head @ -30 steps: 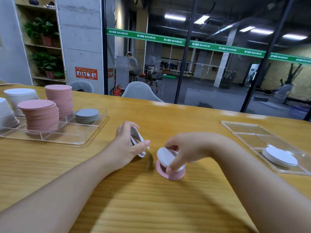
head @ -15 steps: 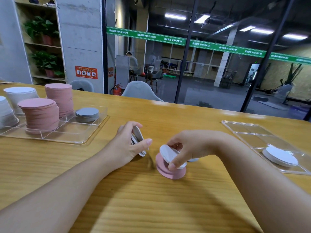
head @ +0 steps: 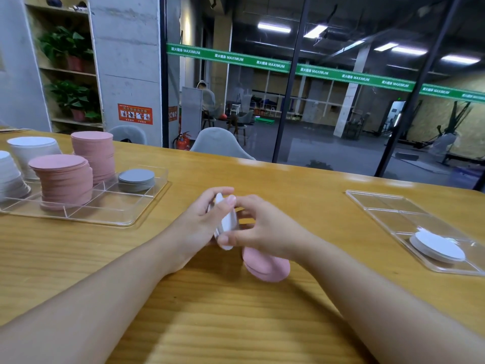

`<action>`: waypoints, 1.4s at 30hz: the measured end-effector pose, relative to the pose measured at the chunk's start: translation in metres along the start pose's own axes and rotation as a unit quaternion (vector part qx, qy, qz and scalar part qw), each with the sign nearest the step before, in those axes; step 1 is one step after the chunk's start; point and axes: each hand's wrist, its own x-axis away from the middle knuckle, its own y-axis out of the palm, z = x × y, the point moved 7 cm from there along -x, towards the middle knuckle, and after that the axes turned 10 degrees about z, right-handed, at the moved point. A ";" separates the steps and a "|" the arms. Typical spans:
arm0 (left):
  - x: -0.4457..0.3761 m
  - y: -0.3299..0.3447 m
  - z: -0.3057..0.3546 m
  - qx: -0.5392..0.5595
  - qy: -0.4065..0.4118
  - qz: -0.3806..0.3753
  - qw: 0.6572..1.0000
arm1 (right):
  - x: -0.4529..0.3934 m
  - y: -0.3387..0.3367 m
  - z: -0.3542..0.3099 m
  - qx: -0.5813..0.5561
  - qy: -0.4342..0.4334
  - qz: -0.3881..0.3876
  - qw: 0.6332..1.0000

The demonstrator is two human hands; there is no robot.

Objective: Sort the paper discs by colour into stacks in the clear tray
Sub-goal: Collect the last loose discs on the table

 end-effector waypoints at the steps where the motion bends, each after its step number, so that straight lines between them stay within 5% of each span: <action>1: 0.001 0.001 -0.001 -0.004 -0.003 -0.004 1.000 | 0.001 0.006 0.001 -0.004 -0.004 0.003 1.000; 6: -0.002 -0.001 -0.004 0.019 -0.041 0.003 0.999 | 0.002 0.017 0.007 -0.030 -0.016 0.054 0.998; 10: -0.002 -0.002 -0.003 0.019 -0.048 0.016 0.999 | 0.002 0.015 0.003 0.057 -0.041 0.073 0.995; 16: -0.010 -0.014 -0.002 -0.250 0.092 0.075 0.961 | 0.007 0.025 0.003 0.091 -0.089 0.087 0.988; 27: -0.001 -0.005 -0.012 -0.300 0.007 -0.086 0.950 | 0.011 0.025 0.004 0.054 -0.074 0.080 0.993; 36: 0.002 -0.001 -0.006 -0.130 0.001 0.010 0.991 | 0.011 0.020 0.008 0.041 -0.042 0.103 0.993; 42: 0.002 0.002 -0.006 -0.030 -0.050 0.023 0.998 | 0.013 0.011 -0.003 0.046 -0.093 0.144 0.984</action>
